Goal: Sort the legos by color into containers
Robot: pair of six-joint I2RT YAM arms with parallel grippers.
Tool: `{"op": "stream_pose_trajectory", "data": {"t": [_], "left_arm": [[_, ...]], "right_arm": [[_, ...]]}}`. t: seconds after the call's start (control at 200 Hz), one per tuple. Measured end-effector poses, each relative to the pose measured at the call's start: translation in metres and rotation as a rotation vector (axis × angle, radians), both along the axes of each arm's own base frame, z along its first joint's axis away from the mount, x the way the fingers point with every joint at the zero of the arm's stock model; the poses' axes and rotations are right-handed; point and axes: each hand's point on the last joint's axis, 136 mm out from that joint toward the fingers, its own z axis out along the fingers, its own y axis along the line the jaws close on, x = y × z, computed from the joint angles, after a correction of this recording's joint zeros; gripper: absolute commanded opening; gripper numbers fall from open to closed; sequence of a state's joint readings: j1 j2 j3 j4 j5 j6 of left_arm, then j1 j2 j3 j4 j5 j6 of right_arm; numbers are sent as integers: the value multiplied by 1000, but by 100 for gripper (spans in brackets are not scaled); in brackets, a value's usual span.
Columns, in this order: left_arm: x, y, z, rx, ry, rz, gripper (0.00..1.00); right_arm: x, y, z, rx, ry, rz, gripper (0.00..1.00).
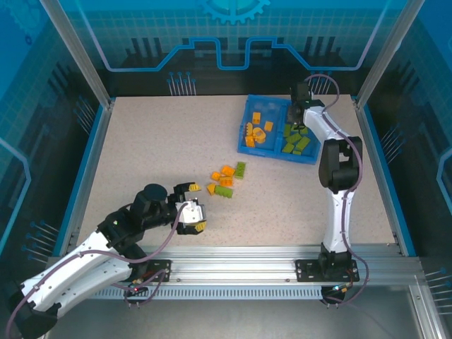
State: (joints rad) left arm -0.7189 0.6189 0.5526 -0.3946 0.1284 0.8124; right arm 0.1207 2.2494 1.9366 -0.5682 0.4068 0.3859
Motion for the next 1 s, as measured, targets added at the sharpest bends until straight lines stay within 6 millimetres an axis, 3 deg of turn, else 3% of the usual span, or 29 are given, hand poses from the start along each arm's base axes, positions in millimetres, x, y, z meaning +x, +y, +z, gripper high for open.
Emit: {"op": "stream_pose_trajectory", "data": {"t": [0.195, 0.3, 0.4, 0.535, 0.62, 0.735, 0.87, 1.0], "left_arm": [[0, 0, 1, -2, -3, 0, 99], [0, 0, 1, -2, -2, 1, 99], [0, 0, 1, -2, -2, 1, 99], [1, 0, 0, -1, -1, 1, 99], [1, 0, 0, 0, -2, 0, 99], [1, 0, 0, 0, -2, 1, 99], [1, 0, 0, 0, -2, 0, 99], [2, -1, -2, 4, 3, 0, 99]], "right_arm": [[-4, 2, 0, 18, 19, 9, 52], [-17, 4, 6, 44, 25, 9, 51], [-38, 8, 25, 85, 12, 10, 52], [-72, 26, 70, 181, -52, 51, 55], [-100, 52, 98, 255, -104, 128, 56], [-140, 101, 114, 325, -117, 264, 57], [-180, 163, 98, 368, -44, 410, 58], [-211, 199, 67, 385, 61, 480, 59]]}}
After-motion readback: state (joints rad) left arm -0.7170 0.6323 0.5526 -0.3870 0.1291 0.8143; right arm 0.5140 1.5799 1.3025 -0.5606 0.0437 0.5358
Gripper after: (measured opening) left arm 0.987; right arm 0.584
